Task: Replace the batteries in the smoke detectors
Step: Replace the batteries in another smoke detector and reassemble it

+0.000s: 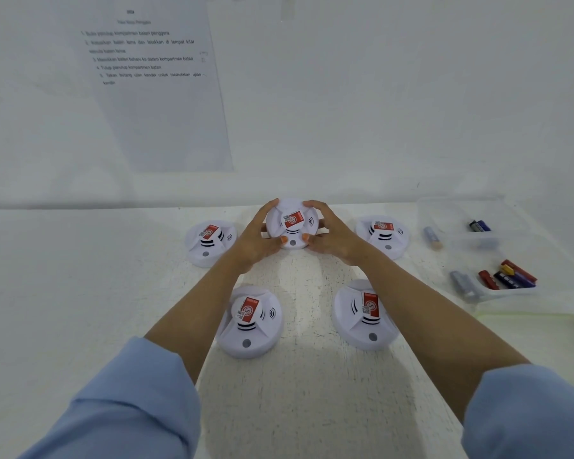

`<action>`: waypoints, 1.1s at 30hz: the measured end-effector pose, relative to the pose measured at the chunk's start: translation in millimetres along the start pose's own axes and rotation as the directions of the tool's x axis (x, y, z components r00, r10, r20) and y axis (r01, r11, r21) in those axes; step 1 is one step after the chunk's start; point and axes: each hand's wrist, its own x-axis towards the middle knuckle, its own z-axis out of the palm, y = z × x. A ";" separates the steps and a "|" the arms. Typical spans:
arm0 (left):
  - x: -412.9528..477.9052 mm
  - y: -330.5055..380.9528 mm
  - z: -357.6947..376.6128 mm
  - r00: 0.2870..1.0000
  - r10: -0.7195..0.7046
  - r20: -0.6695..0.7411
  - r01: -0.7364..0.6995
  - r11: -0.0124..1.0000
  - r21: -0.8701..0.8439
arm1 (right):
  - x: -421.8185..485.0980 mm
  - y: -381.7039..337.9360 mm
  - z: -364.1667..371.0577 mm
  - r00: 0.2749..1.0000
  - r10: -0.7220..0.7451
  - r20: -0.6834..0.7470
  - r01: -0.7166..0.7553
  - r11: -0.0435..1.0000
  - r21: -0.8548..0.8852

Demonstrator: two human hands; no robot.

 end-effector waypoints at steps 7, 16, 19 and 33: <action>1.4 -1.5 0.9 1.000 0.013 -0.017 -0.012 0.999 0.038 | 0.0 0.2 0.6 1.000 0.000 -0.006 0.000 1.000 0.002; 1.2 -2.1 0.6 1.000 0.015 -0.010 -0.014 0.999 0.028 | 0.2 1.4 1.4 1.000 -0.010 -0.010 0.010 1.000 -0.014; 0.6 -1.4 0.7 1.000 0.016 -0.006 -0.016 0.999 0.031 | 0.5 1.1 1.3 1.000 -0.010 -0.007 0.010 1.000 -0.014; -1.8 1.3 2.1 1.000 0.026 -0.004 -0.026 0.999 0.034 | -2.3 -1.9 3.0 1.000 0.008 -0.016 -0.008 1.000 0.000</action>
